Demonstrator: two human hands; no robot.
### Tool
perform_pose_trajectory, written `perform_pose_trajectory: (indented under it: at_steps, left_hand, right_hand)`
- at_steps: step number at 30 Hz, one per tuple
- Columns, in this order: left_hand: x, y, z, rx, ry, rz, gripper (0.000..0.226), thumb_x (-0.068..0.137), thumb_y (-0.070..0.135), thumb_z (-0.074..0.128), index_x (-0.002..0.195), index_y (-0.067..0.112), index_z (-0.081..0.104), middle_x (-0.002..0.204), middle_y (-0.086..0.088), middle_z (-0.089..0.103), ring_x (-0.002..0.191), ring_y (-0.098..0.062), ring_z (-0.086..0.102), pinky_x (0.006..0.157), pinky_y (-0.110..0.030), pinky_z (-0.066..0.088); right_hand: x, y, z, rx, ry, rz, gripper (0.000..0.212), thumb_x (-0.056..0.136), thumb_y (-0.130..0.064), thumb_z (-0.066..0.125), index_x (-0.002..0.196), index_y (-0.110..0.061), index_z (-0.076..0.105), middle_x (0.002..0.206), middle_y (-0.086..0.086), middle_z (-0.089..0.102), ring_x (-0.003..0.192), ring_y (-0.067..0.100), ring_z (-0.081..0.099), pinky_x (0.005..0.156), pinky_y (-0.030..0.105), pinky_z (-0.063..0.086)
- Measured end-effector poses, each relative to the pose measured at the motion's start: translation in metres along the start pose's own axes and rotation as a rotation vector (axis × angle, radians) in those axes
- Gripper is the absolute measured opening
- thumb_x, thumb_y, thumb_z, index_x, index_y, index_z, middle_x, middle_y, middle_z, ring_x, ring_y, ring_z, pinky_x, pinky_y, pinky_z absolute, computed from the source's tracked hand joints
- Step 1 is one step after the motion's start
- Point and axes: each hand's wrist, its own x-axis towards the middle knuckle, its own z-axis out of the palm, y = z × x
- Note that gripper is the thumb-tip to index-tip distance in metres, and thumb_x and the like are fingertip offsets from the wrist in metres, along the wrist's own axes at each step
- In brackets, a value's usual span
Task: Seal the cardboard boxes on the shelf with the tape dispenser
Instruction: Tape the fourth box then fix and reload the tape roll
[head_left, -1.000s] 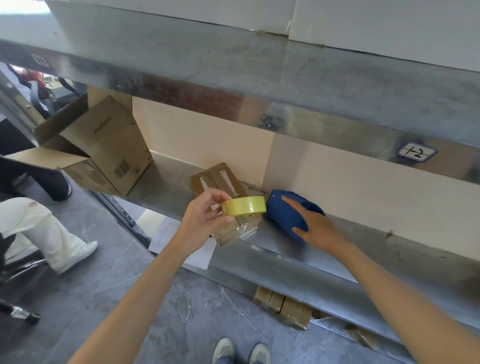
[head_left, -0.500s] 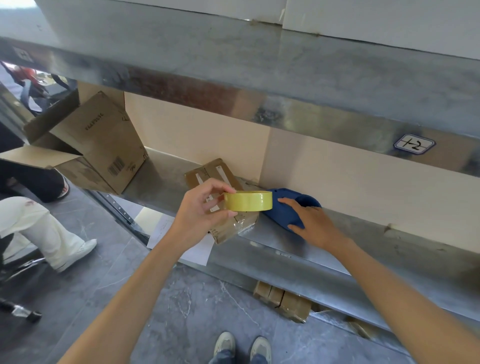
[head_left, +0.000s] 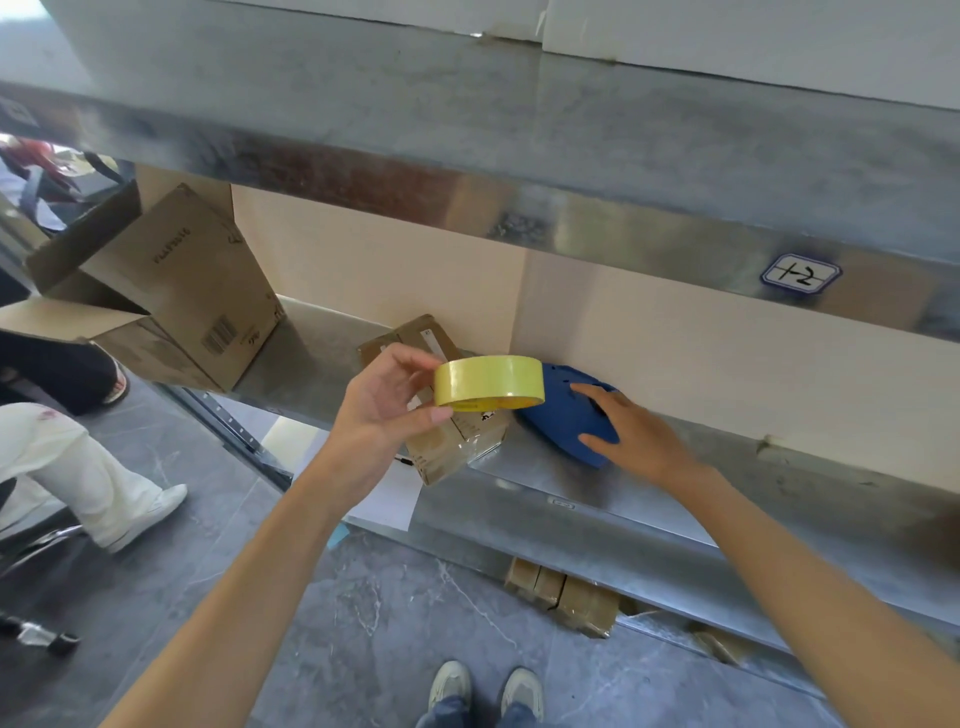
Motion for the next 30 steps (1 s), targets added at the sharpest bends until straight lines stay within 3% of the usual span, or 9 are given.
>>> perform_pose_trajectory:
  at_steps: [3,6,10,13,15,20,24,30]
  left_hand:
    - [0.000,-0.001,-0.001,-0.071,-0.019,-0.028,0.036,0.074,-0.008,0.068,0.102,0.012,0.057,0.108,-0.009,0.061,0.106,-0.021,0.056,0.089,-0.029,0.053]
    - [0.000,-0.001,0.000,-0.089,-0.026,-0.037,0.036,0.073,-0.006,0.069,0.103,0.011,0.056,0.108,-0.009,0.061,0.105,-0.022,0.055,0.088,-0.029,0.053]
    - [0.002,-0.002,-0.001,-0.028,-0.026,-0.034,0.038,0.073,-0.005,0.071,0.105,0.010,0.056,0.106,-0.007,0.061,0.104,-0.021,0.056,0.089,-0.029,0.052]
    - [0.002,0.001,-0.001,0.121,-0.014,-0.017,0.039,0.075,-0.003,0.076,0.108,0.008,0.059,0.105,-0.005,0.063,0.104,-0.021,0.059,0.089,-0.029,0.052]
    - [0.003,0.004,0.000,0.227,-0.006,-0.002,0.039,0.075,0.001,0.080,0.109,0.007,0.061,0.105,-0.002,0.066,0.106,-0.019,0.061,0.089,-0.029,0.053]
    - [0.002,0.009,0.001,0.395,-0.031,0.039,0.036,0.075,0.008,0.079,0.108,0.014,0.067,0.106,0.002,0.069,0.107,-0.017,0.061,0.094,-0.033,0.052]
    - [0.001,0.013,0.006,0.417,-0.025,0.061,0.041,0.074,0.007,0.084,0.110,0.017,0.068,0.108,0.003,0.070,0.107,-0.017,0.062,0.092,-0.033,0.054]
    - [0.000,0.018,0.006,0.360,0.021,0.102,0.043,0.068,0.012,0.083,0.108,0.013,0.066,0.106,-0.005,0.069,0.106,-0.022,0.063,0.091,-0.034,0.056]
  right_hand:
    - [-0.001,-0.015,-0.012,0.005,0.167,-0.041,0.049,0.095,-0.027,0.062,0.141,-0.030,0.046,0.132,-0.005,0.052,0.118,0.019,0.050,0.089,0.030,0.043]
    - [-0.002,-0.046,-0.029,0.273,0.235,-0.101,0.030,0.095,-0.022,0.064,0.124,-0.029,0.061,0.124,-0.008,0.057,0.114,0.009,0.054,0.098,0.034,0.046]
    - [-0.010,-0.099,-0.055,0.683,0.152,-0.154,0.019,0.099,-0.018,0.059,0.111,-0.030,0.068,0.118,-0.011,0.065,0.113,0.004,0.059,0.098,0.025,0.045]
    - [-0.017,-0.122,-0.066,0.873,0.049,-0.228,0.024,0.097,-0.022,0.053,0.116,-0.019,0.068,0.118,-0.008,0.070,0.117,0.010,0.061,0.099,0.021,0.044]
    - [-0.018,-0.128,-0.065,0.869,-0.021,-0.278,0.027,0.098,-0.018,0.052,0.121,-0.014,0.066,0.122,-0.001,0.069,0.120,0.013,0.059,0.101,0.023,0.045]
    - [-0.015,-0.133,-0.054,0.809,-0.119,-0.287,0.031,0.097,-0.011,0.060,0.126,-0.021,0.062,0.127,-0.003,0.066,0.120,0.012,0.058,0.096,0.020,0.046]
    - [-0.014,-0.137,-0.046,0.825,-0.139,-0.277,0.025,0.091,-0.023,0.063,0.115,-0.027,0.066,0.114,-0.012,0.068,0.115,0.012,0.060,0.101,0.026,0.043]
    - [-0.018,-0.141,-0.050,0.967,-0.153,-0.285,0.012,0.090,-0.018,0.063,0.101,-0.018,0.066,0.100,-0.008,0.066,0.100,0.010,0.059,0.089,0.023,0.046]
